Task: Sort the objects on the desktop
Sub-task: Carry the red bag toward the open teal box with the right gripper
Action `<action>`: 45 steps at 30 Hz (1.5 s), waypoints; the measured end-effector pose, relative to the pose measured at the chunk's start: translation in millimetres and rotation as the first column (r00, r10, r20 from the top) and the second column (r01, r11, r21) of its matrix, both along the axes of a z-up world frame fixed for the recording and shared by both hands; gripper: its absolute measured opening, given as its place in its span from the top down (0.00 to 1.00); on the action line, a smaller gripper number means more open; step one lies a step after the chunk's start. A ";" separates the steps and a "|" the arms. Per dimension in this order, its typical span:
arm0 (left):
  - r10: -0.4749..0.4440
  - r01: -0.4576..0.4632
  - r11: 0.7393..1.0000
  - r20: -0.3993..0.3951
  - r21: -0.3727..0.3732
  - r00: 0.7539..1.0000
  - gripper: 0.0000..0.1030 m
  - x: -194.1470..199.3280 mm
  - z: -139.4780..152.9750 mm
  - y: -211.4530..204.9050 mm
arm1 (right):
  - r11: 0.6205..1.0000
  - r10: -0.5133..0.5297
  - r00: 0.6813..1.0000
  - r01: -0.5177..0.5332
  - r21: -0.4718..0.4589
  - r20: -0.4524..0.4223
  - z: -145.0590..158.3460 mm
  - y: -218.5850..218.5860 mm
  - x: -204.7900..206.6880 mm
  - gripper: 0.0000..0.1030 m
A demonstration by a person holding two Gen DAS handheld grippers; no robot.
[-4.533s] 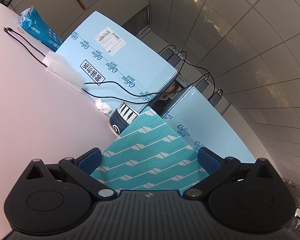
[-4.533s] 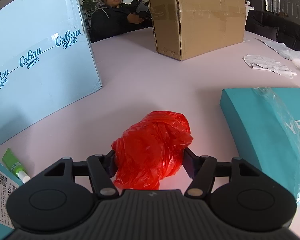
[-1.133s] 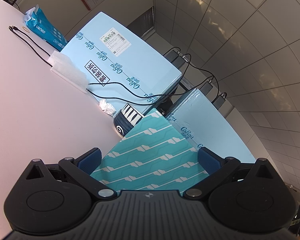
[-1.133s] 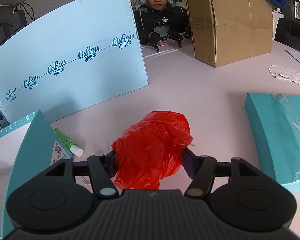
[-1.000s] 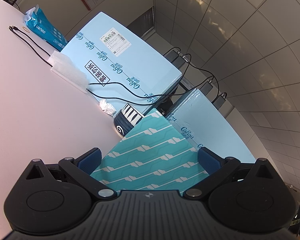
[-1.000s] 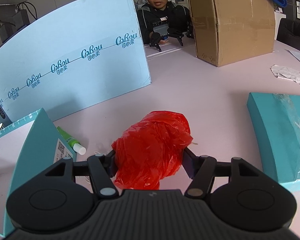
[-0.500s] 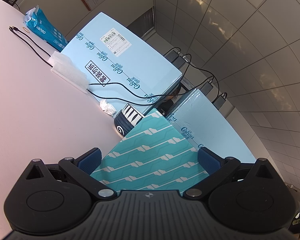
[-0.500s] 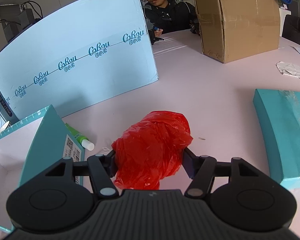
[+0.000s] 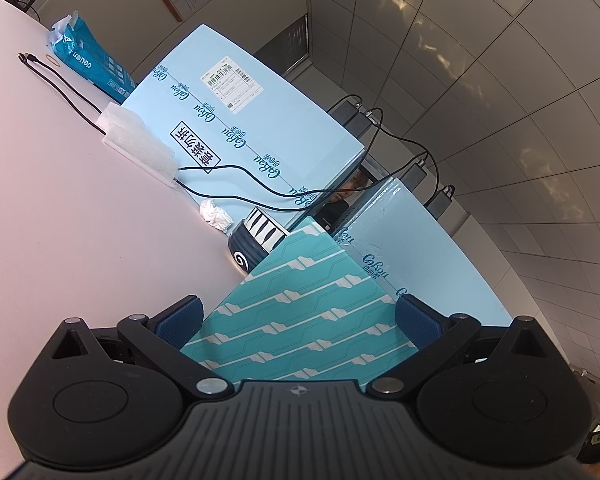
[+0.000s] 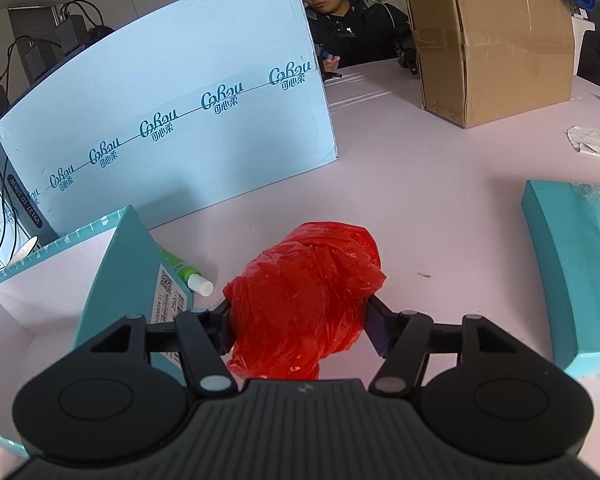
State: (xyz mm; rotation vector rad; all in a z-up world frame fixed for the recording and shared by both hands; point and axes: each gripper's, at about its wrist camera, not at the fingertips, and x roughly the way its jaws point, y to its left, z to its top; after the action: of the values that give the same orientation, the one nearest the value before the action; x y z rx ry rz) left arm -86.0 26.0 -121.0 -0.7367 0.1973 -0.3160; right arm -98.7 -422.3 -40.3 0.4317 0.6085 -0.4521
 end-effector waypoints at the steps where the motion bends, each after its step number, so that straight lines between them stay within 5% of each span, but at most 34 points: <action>1: 0.000 0.000 1.000 0.000 0.000 1.000 0.00 0.0 0.0 0.0 | 1.000 0.002 1.000 -0.002 -0.002 0.000 0.2 0.8 0.3 0.37; 45: -0.004 0.004 1.000 -0.007 -0.015 1.000 0.00 0.2 -1.9 1.7 | 0.999 0.033 0.999 -0.034 -0.035 -0.020 12.5 16.6 6.8 0.37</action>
State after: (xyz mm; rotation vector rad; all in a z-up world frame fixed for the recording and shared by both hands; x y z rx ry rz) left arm -85.8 27.7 -122.9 -0.7523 0.2034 -0.3186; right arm -91.9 -405.7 -27.9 0.3837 0.6249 -0.4345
